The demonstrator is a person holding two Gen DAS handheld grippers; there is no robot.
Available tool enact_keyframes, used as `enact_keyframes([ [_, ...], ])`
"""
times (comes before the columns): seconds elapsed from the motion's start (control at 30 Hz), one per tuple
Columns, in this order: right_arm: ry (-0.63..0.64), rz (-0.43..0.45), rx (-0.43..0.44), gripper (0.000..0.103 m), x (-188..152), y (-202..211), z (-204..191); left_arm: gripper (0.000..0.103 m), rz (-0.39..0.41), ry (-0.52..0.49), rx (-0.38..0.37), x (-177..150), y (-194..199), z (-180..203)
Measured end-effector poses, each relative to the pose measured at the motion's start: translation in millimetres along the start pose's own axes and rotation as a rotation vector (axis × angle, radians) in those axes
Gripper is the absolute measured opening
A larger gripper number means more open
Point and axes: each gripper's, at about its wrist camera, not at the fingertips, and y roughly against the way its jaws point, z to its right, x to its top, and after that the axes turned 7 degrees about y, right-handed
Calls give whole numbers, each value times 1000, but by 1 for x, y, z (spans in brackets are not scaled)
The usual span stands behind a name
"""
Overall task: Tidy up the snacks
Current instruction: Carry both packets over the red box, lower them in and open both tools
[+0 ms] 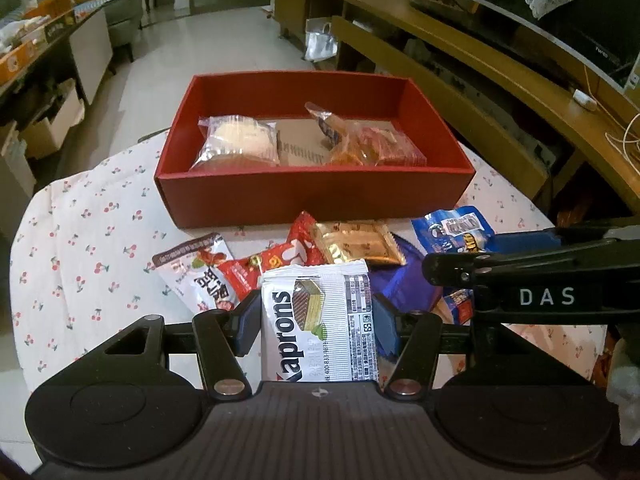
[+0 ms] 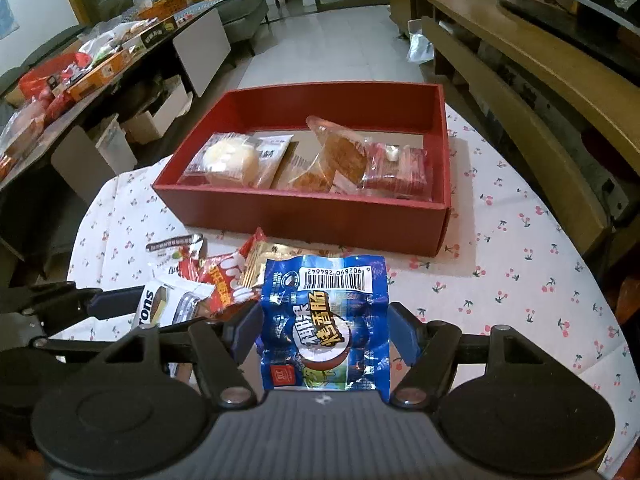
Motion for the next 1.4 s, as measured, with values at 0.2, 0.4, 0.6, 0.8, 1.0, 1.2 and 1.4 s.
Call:
enact_keyframes([
  [0.2,-21,29,-5,74,8,3,4,64,26,15,2,9,3,-3],
  [0.4,-32,40,-18,74,10,5,8,64,32,24,7,15,1,-3],
  [0.6,-48,40,-31,74,10,5,14,64,40,39,18,17,1,-6],
  [0.8,-35,32,-34,74,9,4,10,65,51,42,27,19,3,-8],
  [1.0,-50,40,-39,74,12,4,13,65,79,42,41,29,4,-8],
  [1.2,-65,61,-50,74,21,4,18,65,103,30,46,37,4,-4],
  [1.4,-73,76,-48,74,31,2,19,65,112,20,48,43,1,-1],
])
